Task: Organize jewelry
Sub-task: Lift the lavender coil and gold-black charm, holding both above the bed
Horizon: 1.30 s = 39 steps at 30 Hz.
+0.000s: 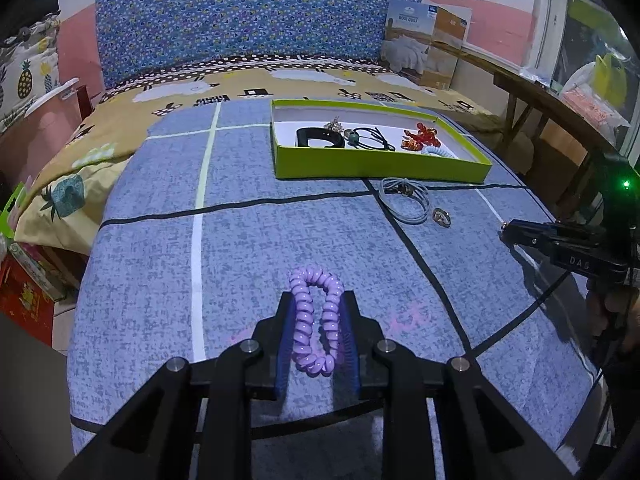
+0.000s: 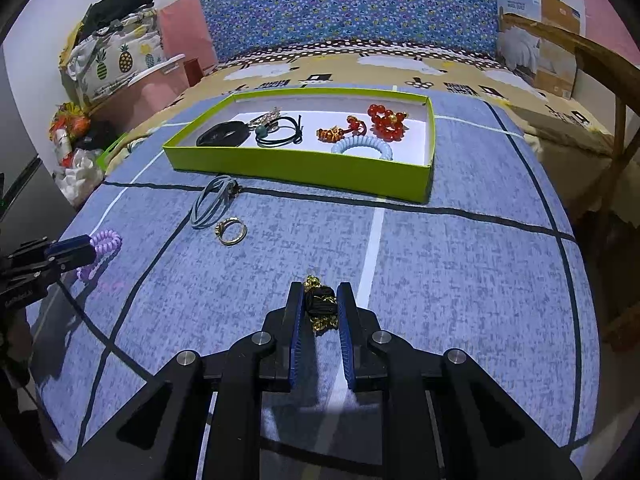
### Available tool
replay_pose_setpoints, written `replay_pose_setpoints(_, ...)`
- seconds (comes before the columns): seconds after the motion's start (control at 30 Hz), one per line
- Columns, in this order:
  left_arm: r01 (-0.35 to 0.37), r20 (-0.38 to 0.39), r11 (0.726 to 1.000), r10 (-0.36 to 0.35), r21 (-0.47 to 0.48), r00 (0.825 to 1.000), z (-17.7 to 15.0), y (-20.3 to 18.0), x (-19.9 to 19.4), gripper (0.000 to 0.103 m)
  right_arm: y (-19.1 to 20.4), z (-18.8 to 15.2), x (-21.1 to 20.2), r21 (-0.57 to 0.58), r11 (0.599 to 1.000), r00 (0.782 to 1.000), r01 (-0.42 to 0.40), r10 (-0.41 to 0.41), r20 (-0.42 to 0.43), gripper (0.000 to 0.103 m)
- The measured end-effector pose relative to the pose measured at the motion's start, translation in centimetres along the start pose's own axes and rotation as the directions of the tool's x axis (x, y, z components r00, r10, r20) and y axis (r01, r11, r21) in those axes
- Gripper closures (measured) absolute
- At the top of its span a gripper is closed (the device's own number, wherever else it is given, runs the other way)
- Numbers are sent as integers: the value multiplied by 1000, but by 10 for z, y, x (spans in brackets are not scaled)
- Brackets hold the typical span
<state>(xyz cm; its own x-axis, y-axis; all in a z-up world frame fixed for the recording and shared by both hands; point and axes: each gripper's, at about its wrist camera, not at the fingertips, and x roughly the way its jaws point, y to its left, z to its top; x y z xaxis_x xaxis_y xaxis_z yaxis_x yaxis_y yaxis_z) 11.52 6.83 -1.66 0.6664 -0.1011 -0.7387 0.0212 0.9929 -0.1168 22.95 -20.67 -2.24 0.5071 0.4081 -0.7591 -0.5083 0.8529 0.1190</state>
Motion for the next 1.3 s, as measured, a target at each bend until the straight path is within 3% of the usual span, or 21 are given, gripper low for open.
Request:
replay_pose_setpoints(0.2,13,-21,1000,-13,-2,1000,-3,-1,4,79,-1,-1,0,2,1000,1000,-3,3,-4,86)
replay_pose_setpoints(0.27,25,-47,999,-26,-20,999,-5,2,8,68,-1,-1,1,3,1000,1000,-4,4,-7,86)
replay_pose_setpoints(0.37,47,-57,996,-51,-69,997,-5,10,10,65,-1,-1,1,3,1000,1000,-5,5,-10,86)
replay_pose_setpoints(0.8,59,-47,994,-63,-90,997,-6,13,5,63,-1,-1,2,-3,1000,1000,-6,6,-16,86)
replay_pose_setpoints(1.07,-28,-60,998,32,61,998,-9,-11,10,79,-1,-1,2,-3,1000,1000,-5,5,-16,86)
replay_pose_setpoints(1.13,-18,-61,997,22,69,998,-8,-14,9,84,-1,-1,2,-3,1000,1000,-5,4,-16,86)
replay_pose_setpoints(1.3,4,-36,996,-1,87,999,-7,-18,2,86,-2,-2,-1,0,1000,1000,-1,1,-8,86)
